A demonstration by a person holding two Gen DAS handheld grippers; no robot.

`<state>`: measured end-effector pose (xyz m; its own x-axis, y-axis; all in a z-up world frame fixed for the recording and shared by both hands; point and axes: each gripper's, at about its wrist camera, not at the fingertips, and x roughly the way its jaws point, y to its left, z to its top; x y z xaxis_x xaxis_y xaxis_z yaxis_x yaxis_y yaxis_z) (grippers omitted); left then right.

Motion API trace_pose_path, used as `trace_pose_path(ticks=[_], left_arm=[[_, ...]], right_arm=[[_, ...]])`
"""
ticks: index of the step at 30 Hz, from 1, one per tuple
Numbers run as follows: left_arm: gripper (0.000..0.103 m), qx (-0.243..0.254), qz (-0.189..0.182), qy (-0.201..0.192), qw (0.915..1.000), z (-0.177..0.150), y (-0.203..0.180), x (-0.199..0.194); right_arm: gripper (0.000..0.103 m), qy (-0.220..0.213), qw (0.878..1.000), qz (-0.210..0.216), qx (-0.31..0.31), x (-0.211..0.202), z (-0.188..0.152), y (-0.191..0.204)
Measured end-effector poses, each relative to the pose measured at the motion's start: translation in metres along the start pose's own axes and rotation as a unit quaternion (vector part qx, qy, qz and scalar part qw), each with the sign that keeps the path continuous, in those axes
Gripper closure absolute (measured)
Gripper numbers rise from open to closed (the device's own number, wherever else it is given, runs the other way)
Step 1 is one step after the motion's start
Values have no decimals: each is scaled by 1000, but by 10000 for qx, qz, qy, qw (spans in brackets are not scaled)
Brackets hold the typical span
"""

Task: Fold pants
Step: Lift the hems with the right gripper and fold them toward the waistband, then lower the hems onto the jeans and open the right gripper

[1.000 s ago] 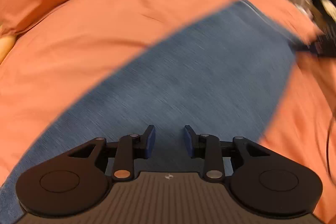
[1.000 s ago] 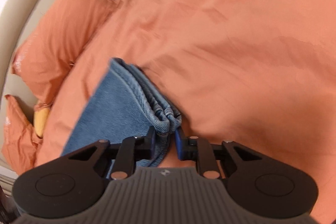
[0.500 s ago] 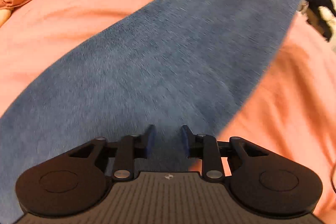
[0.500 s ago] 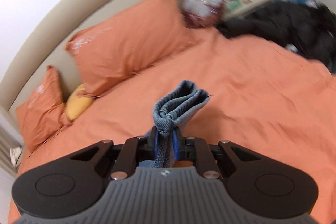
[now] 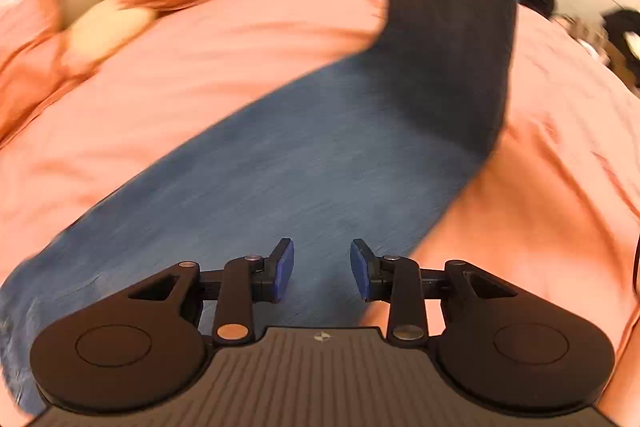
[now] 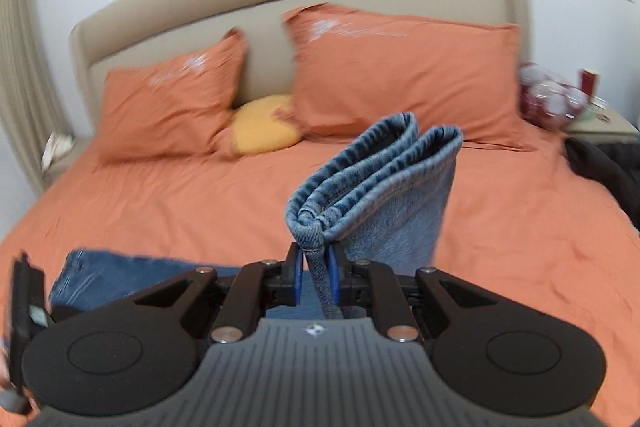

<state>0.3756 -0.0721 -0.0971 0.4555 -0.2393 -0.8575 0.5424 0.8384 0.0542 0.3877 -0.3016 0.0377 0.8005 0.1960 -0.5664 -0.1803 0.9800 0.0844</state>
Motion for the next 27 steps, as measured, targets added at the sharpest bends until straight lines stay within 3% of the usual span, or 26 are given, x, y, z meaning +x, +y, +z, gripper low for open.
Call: trace_pose_path(ticks=[5,11,17,22,24,27], left_arm=[[63,-399,215,-54,9990,-32,45,-31],[63,-855,263,-73,9960,-63,85,-49],[63,-975,219,-75,9950,-90,98,-45],[62,-1037,25,-79,9946,-97,105,-38],[59,-1008,-9,-110,9948,-101,106,-36],[59,-1083,-47,-169,9940,-101,108,-32]], right_arm=[[94,446,9978,282,-399,41,-23,76],[94,1268,9875,551,-762,103,-80,144],[95,2008,9725,473,-1081,148,-130,168],[93,2225,9674,439,-1130,151,-133,168],[68,2244,9679,560,-983,148,-125,166],[66,2091,9735,671,-646,149,-108,164]])
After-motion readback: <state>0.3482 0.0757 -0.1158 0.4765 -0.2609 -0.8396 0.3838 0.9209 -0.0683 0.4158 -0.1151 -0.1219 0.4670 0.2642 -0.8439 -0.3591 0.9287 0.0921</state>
